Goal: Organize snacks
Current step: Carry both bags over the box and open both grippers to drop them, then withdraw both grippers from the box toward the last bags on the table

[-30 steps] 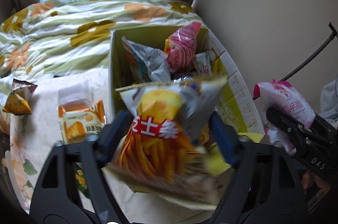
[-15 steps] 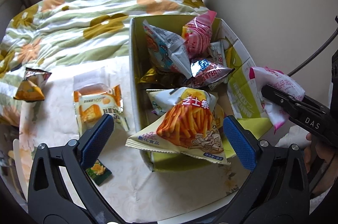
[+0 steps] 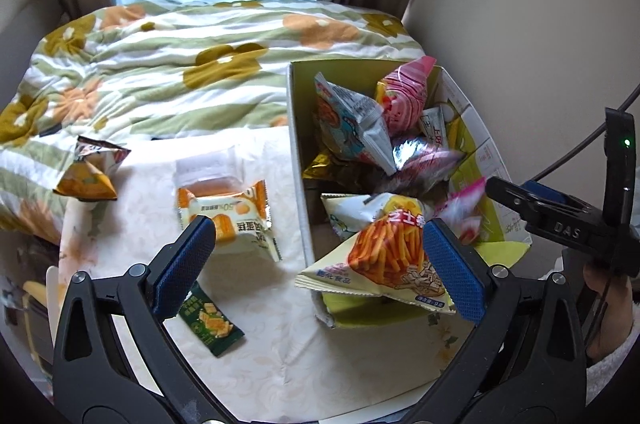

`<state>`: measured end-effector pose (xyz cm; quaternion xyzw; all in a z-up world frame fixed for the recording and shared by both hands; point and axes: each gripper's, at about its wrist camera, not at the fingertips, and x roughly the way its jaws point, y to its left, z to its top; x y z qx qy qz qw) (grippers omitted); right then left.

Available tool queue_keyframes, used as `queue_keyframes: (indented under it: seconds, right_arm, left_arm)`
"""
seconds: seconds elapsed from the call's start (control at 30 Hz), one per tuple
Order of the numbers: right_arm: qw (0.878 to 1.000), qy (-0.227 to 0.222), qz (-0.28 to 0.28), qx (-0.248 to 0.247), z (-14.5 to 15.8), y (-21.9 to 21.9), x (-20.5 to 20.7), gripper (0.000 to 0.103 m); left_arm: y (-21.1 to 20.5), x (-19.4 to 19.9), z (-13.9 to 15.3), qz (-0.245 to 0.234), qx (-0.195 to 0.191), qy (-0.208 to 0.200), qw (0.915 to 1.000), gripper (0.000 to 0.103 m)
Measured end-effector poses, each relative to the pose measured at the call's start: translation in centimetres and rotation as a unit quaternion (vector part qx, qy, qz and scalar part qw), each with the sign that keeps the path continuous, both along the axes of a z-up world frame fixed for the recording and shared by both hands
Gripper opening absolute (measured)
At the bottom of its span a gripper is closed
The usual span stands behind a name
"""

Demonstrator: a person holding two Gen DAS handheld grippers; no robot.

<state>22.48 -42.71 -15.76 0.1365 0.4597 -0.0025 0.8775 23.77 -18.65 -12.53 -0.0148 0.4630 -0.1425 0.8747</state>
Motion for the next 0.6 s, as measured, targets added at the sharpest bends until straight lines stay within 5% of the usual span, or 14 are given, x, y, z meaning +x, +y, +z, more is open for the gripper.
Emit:
queue_keyframes:
  seconds: [0.6]
  right_arm:
    - [0.997, -0.051, 0.056, -0.021, 4.1, 1.7, -3.4, 0.102]
  left_arm:
    - [2.7, -4.1, 2.5, 0.042, -0.003, -0.037, 0.9984, 0.102]
